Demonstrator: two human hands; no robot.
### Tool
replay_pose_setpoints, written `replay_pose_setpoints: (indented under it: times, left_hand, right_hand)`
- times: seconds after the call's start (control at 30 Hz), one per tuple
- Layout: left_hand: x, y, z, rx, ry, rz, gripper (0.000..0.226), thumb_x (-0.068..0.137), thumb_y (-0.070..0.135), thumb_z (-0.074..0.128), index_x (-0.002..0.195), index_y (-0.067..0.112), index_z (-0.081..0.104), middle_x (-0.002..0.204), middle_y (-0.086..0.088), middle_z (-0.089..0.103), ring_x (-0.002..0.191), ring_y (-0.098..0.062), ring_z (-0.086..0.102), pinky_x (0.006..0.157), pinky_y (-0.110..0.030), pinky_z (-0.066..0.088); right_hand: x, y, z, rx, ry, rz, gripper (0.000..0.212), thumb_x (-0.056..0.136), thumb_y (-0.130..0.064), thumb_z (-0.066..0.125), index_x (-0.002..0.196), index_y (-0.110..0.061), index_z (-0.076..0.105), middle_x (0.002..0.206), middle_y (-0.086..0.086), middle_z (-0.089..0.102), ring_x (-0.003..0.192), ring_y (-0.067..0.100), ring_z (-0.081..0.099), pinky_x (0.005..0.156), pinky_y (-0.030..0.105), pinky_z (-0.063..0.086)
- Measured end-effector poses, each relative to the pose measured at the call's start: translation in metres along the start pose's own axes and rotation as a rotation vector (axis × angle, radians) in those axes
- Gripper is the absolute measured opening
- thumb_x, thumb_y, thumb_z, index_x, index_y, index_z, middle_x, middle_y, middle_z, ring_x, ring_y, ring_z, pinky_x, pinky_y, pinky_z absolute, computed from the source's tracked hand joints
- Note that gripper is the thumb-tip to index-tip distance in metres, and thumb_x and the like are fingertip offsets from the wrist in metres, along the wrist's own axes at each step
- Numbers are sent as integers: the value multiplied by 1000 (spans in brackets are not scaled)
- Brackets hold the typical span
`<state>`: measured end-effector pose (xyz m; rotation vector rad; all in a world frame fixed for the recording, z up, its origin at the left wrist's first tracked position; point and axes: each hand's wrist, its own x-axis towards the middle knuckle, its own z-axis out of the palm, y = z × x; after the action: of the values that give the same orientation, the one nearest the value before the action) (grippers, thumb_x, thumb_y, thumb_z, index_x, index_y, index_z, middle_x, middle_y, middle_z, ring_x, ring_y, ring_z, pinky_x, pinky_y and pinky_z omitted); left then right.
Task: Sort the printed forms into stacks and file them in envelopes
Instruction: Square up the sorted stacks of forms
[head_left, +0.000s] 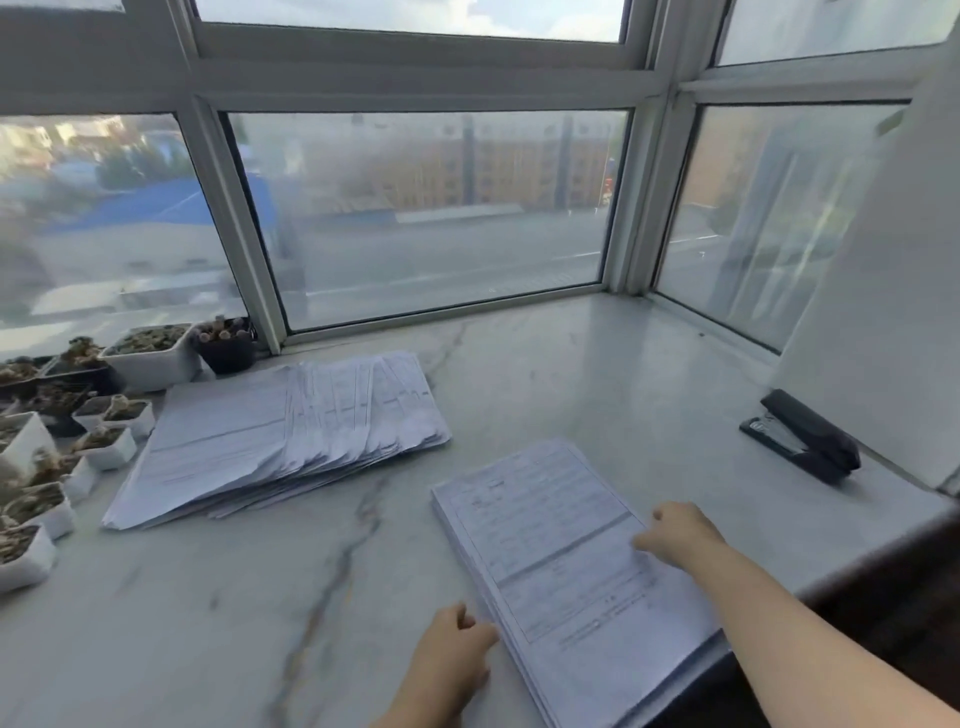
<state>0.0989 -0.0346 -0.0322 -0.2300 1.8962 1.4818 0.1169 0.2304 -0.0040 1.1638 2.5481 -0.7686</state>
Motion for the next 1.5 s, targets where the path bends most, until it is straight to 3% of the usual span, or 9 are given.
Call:
replay_pose_setpoints:
  times: [0.13, 0.23, 0.43, 0.6, 0.73, 0.93, 1.1, 1.3, 1.5]
  left_hand:
    - [-3, -9, -4, -175, 61, 28, 17, 78, -5, 57, 92, 2, 50, 87, -11, 46, 83, -21, 47, 73, -35, 48]
    - [-8, -4, -14, -352, 36, 10, 17, 85, -15, 45, 79, -1, 51, 76, -16, 63, 61, -23, 63, 51, -31, 52]
    - [-1, -2, -49, -221, 123, -107, 4, 87, 1, 57, 89, 0, 60, 73, -11, 58, 60, -20, 47, 56, -26, 38]
    - [0, -15, -53, -114, 67, 18, 40, 73, 0, 61, 113, 0, 55, 99, -16, 65, 81, -27, 63, 67, -35, 54]
    - [-12, -23, -61, -260, 111, -5, 54, 72, -6, 63, 124, -1, 47, 107, -25, 63, 93, -40, 63, 82, -54, 54]
    - [-38, 9, -106, -371, 192, 486, 44, 66, 11, 67, 109, 4, 61, 105, -22, 68, 96, -40, 65, 88, -60, 50]
    - [-50, 47, -142, -250, 223, 855, 31, 91, 8, 58, 119, 20, 52, 112, 2, 66, 106, -13, 61, 86, -29, 50]
    - [-50, 41, -161, -214, 267, 885, 46, 79, 26, 70, 119, 17, 50, 121, -10, 58, 115, -22, 56, 98, -44, 46]
    - [-44, 52, -164, -229, 266, 912, 33, 84, 16, 64, 115, 20, 54, 113, 0, 64, 111, -16, 57, 95, -37, 46]
  right_hand:
    - [4, -4, 11, 69, -36, -10, 31, 75, -25, 74, 72, -17, 44, 75, -2, 49, 67, 15, 48, 53, 23, 35]
    - [-5, -12, 28, 72, -50, -34, 25, 73, -23, 75, 83, -13, 54, 86, 1, 60, 79, 20, 58, 62, 25, 44]
    - [-26, -23, 46, 222, -60, 60, 15, 83, -19, 63, 92, -7, 62, 87, 5, 60, 78, 23, 57, 58, 23, 40]
    - [-51, -32, 57, 516, -154, 43, 26, 87, 1, 56, 111, 1, 64, 109, 18, 65, 101, 34, 62, 91, 40, 51]
    - [-88, -41, 69, 753, -178, -132, 36, 83, 15, 52, 113, -3, 61, 107, 19, 68, 96, 37, 67, 87, 51, 55]
    - [-123, -80, 42, 1126, -138, -521, 34, 89, 13, 50, 115, -7, 59, 109, 15, 70, 101, 33, 68, 85, 43, 56]
    - [-139, -116, 27, 1117, -35, -724, 34, 93, 5, 51, 117, -17, 58, 113, 7, 67, 106, 22, 64, 91, 41, 54]
    - [-136, -126, 67, 1224, -46, -668, 53, 80, -9, 71, 129, -20, 53, 121, 7, 65, 113, 22, 61, 96, 43, 50]
    - [-133, -130, 59, 1221, -83, -727, 33, 75, -16, 76, 106, -24, 69, 106, 8, 72, 101, 26, 68, 75, 31, 58]
